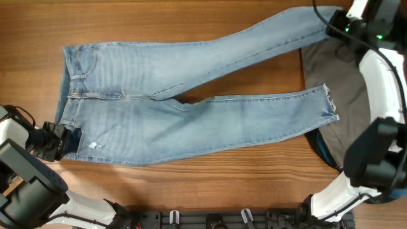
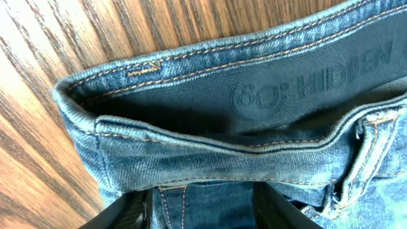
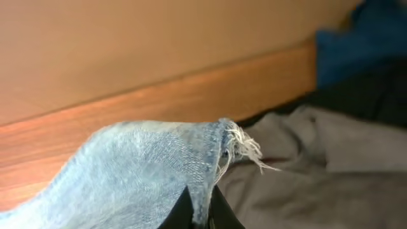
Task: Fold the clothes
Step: 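Pull the upper leg hem rightward with the right gripper to straighten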
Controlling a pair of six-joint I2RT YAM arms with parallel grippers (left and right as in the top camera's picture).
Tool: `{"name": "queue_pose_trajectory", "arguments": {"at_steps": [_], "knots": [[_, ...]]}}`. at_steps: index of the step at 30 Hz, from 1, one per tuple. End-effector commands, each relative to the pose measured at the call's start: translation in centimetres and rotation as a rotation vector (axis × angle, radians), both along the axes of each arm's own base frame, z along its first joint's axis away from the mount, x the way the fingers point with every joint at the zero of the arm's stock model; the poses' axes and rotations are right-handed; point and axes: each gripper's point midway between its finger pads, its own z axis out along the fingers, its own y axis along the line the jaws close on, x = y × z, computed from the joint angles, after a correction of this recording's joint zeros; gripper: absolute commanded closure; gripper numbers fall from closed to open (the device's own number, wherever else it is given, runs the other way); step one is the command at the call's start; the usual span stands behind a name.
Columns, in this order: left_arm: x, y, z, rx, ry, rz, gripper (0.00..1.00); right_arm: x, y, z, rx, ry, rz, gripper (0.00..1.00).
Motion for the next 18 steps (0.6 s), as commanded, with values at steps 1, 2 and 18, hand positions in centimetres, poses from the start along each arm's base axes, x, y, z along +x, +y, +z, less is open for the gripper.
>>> {"name": "queue_pose_trajectory", "arguments": {"at_steps": [1,2,18], "knots": [[-0.4,-0.1,-0.8,-0.013,0.031,-0.001,0.49,-1.9,-2.7,-6.2,-0.087,0.191,-0.095,0.83],[-0.4,-0.1,-0.8,-0.013,0.031,-0.001,0.49,-2.5,-3.3,-7.7,-0.098,0.243,-0.132,0.74],[0.0,-0.1,-0.8,-0.012,0.009,-0.027,0.44,-9.5,0.7,-9.4,0.116,0.529,-0.107,0.0]]}}
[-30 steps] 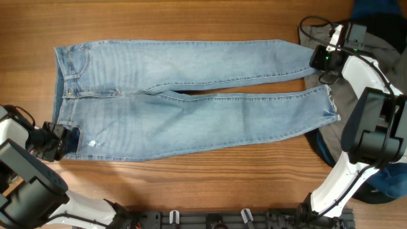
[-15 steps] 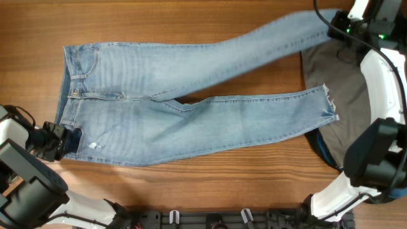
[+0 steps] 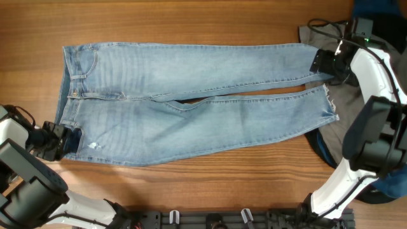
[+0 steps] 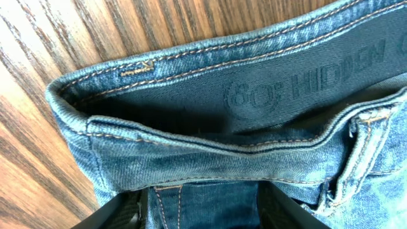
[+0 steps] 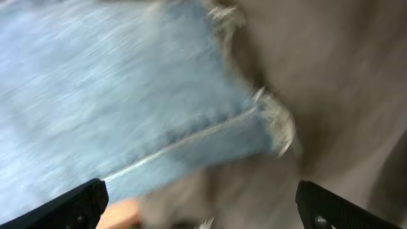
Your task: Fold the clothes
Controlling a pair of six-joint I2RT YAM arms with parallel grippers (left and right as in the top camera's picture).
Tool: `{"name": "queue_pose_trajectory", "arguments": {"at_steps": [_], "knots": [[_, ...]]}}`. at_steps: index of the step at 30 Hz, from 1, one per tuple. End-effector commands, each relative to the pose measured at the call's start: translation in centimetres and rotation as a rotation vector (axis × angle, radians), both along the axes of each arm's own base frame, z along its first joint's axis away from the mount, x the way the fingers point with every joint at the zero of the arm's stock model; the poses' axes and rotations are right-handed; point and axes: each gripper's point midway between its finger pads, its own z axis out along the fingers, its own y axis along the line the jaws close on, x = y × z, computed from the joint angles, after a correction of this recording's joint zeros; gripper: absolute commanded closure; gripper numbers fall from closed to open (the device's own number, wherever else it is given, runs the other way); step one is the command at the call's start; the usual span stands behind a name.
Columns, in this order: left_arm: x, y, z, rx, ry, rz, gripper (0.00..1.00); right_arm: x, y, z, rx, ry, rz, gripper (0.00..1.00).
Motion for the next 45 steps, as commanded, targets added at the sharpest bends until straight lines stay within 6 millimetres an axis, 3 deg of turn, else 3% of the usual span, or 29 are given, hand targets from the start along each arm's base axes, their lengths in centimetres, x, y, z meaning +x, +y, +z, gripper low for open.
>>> {"name": "queue_pose_trajectory", "arguments": {"at_steps": [1,6,10,16,20,25,30,37,45], "knots": [[-0.2,0.0,-0.8,-0.006,0.017,-0.023,0.44,-0.2,3.1,4.8,0.164,-0.1,0.034,0.0],[0.4,-0.5,-0.6,-0.036,-0.018,-0.03,0.35,-5.3,4.3,6.4,0.249,0.032,-0.135,0.0],[0.6,-0.3,0.9,-0.009,-0.045,-0.031,0.0,-8.2,5.1,6.9,0.274,0.119,-0.175,0.0],[0.5,0.0,5.8,0.087,-0.118,-0.013,0.0,-9.2,7.3,7.7,0.39,0.14,-0.156,0.0],[-1.3,-0.6,7.7,0.111,-0.077,0.039,0.0,-10.1,8.1,8.0,0.434,0.165,-0.181,0.0],[-2.6,-1.9,7.5,0.044,-0.015,0.138,0.0,-12.3,8.6,7.2,0.445,0.192,-0.258,0.0],[-3.3,-2.1,7.4,0.022,0.013,0.188,0.0,-15.6,9.4,6.0,0.455,0.189,-0.329,0.0],[-7.3,0.3,6.0,0.14,0.168,0.383,0.0,-19.4,9.8,4.1,0.435,0.203,-0.404,0.0],[-7.4,1.4,3.1,0.183,0.115,0.474,0.01,-20.5,10.4,2.9,0.461,0.246,-0.439,0.0]]}}
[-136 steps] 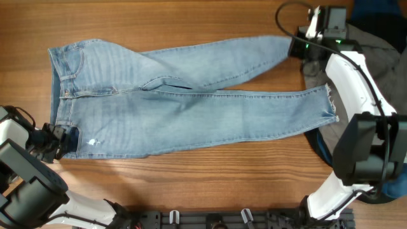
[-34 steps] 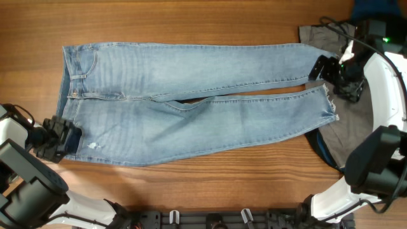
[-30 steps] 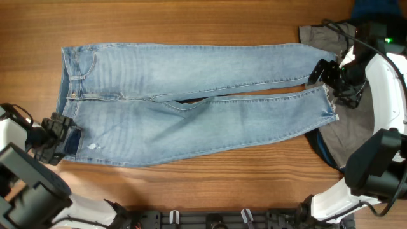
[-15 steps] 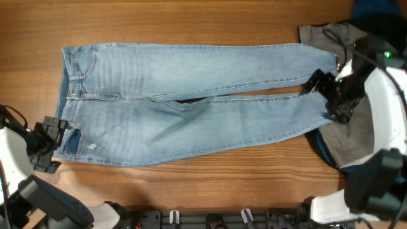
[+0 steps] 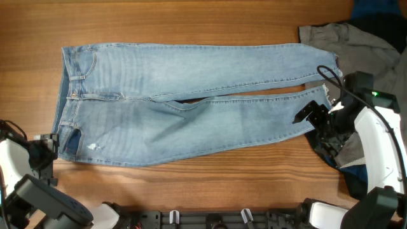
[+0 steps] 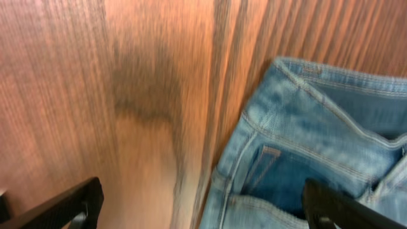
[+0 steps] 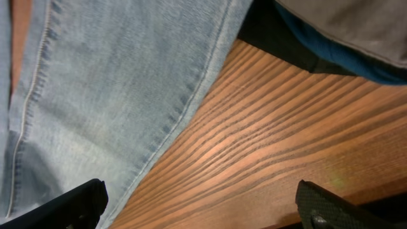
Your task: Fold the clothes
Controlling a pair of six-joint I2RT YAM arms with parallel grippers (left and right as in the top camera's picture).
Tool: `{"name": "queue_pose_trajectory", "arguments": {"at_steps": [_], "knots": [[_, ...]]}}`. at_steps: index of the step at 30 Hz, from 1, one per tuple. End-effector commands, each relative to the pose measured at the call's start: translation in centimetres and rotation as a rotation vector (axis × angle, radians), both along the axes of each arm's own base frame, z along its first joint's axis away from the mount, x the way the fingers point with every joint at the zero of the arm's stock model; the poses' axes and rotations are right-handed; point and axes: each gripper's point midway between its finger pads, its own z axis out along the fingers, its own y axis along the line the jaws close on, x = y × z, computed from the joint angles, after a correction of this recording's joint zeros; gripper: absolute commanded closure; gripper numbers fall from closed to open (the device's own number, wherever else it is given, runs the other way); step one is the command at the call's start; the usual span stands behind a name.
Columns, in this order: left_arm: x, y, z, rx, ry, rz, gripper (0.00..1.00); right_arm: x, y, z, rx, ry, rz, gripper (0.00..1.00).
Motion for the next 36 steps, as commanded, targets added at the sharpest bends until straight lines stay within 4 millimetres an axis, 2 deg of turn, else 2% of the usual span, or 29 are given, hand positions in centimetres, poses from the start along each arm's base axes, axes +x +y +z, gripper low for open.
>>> {"name": "queue_pose_trajectory", "arguments": {"at_steps": [1,4,6,13,17,21,23,24,27,28,36], "knots": [[-0.5,0.6,-1.0,0.046,0.006,0.051,0.01,0.0,0.0,0.1,0.004,-0.006,-0.033,0.0],[0.9,2.3,-1.0,0.12,-0.057,0.047,0.13,-0.1,0.0,0.1,0.003,-0.008,-0.022,0.0],[1.2,2.5,-1.3,0.133,-0.073,0.045,0.18,-0.1,0.0,0.1,0.004,-0.004,-0.023,0.0],[2.3,0.9,-3.0,0.038,-0.113,-0.044,0.2,0.0,0.0,0.1,0.002,-0.011,-0.024,0.0],[2.7,1.3,-4.3,0.034,-0.107,-0.088,0.19,0.1,0.0,0.1,0.001,-0.016,-0.022,0.0],[3.1,1.6,-5.4,0.03,-0.109,-0.113,0.23,0.1,-0.1,0.1,0.001,-0.017,-0.022,0.0],[3.5,1.3,-5.9,0.008,-0.124,-0.14,0.35,0.2,-0.1,0.1,0.0,-0.019,-0.022,0.0],[3.6,1.2,-6.0,0.002,-0.129,-0.141,0.38,0.2,-0.1,0.1,0.0,-0.02,-0.022,0.0],[3.7,1.0,-6.1,-0.006,-0.132,-0.142,0.71,0.2,-0.1,0.1,-0.001,-0.021,-0.022,0.0],[3.7,0.9,-6.1,-0.011,-0.137,-0.143,0.76,0.2,-0.1,0.1,-0.004,-0.02,-0.022,0.0],[3.1,-0.1,-6.3,-0.06,-0.119,-0.141,0.89,0.0,-0.3,0.0,-0.014,-0.011,-0.023,0.0]]}}
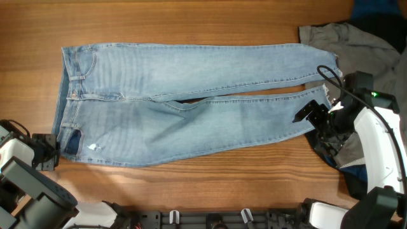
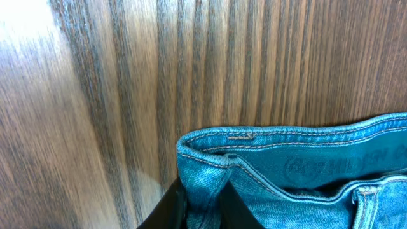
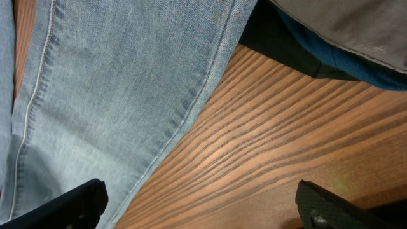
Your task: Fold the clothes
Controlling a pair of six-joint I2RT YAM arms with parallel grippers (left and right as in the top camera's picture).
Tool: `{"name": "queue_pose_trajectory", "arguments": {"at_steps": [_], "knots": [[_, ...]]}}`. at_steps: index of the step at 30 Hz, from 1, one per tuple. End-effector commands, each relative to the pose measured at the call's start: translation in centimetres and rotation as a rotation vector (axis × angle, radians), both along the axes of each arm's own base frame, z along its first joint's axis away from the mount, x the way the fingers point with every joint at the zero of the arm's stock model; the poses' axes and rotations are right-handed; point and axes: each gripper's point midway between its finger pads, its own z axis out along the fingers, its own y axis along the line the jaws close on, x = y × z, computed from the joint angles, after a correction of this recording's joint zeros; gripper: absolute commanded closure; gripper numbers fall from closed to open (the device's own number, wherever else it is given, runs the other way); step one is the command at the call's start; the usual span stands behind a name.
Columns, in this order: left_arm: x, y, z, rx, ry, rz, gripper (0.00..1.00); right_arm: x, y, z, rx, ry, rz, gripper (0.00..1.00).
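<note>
Light blue jeans (image 1: pixel 191 102) lie flat on the wooden table (image 1: pixel 191 19), waist to the left and both legs stretched side by side to the right. My left gripper (image 1: pixel 51 151) sits at the near corner of the waist. In the left wrist view it (image 2: pixel 205 210) is shut on the folded waistband corner (image 2: pixel 210 152). My right gripper (image 1: pixel 310 114) is open just above the near leg's hem. In the right wrist view its fingers (image 3: pixel 63 203) stand wide apart over the leg's edge (image 3: pixel 114 83) and bare wood.
A pile of other clothes lies at the right edge: a grey garment (image 1: pixel 343 38) at the back, blue and black cloth (image 1: pixel 327 152) under my right arm. Both show in the right wrist view, grey (image 3: pixel 356 25) over blue (image 3: pixel 331 60). The arm bases line the front edge.
My left gripper was open beside the waist corner; it is now shut on that corner. The right arm and the jeans have not moved.
At first my right gripper held the far leg's hem up at the back right, with my left gripper at the waist. Then the far leg lay straight beside the near one. Later both grippers stood open, the right by the near hem. Now the left pinches the waistband corner.
</note>
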Motion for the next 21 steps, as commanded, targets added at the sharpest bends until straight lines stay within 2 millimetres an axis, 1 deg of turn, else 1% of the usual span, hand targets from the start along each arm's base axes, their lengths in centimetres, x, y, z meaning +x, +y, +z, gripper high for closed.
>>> {"name": "queue_pose_trajectory", "arguments": {"at_steps": [1,6,8,12,17,19,21], "knots": [[-1.4,-2.5,-1.9,-0.107,0.056,-0.018,0.9,-0.3,-0.2,0.1,-0.009,0.004,-0.019,0.0],[-2.2,-3.3,-2.0,-0.143,0.087,-0.017,0.91,-1.1,-0.5,0.0,-0.032,0.04,-0.03,0.0],[-2.5,-3.7,-2.0,-0.159,0.1,-0.017,0.94,-1.6,-0.7,-0.1,-0.044,0.068,-0.047,0.0],[-2.6,-3.8,-2.0,-0.164,0.105,-0.016,0.95,-1.7,-0.8,-0.1,-0.051,0.078,-0.072,0.0],[-2.6,-3.8,-2.0,-0.16,0.103,-0.016,0.96,-2.0,-2.5,-0.3,-0.149,0.11,-0.157,0.0],[-2.6,-3.8,-2.0,-0.16,0.103,-0.016,0.96,-1.8,-3.0,-0.4,-0.177,0.104,-0.184,0.0],[-2.6,-3.8,-2.0,-0.16,0.103,-0.016,0.96,-1.3,-4.0,-0.5,-0.227,0.089,-0.22,0.0]]}}
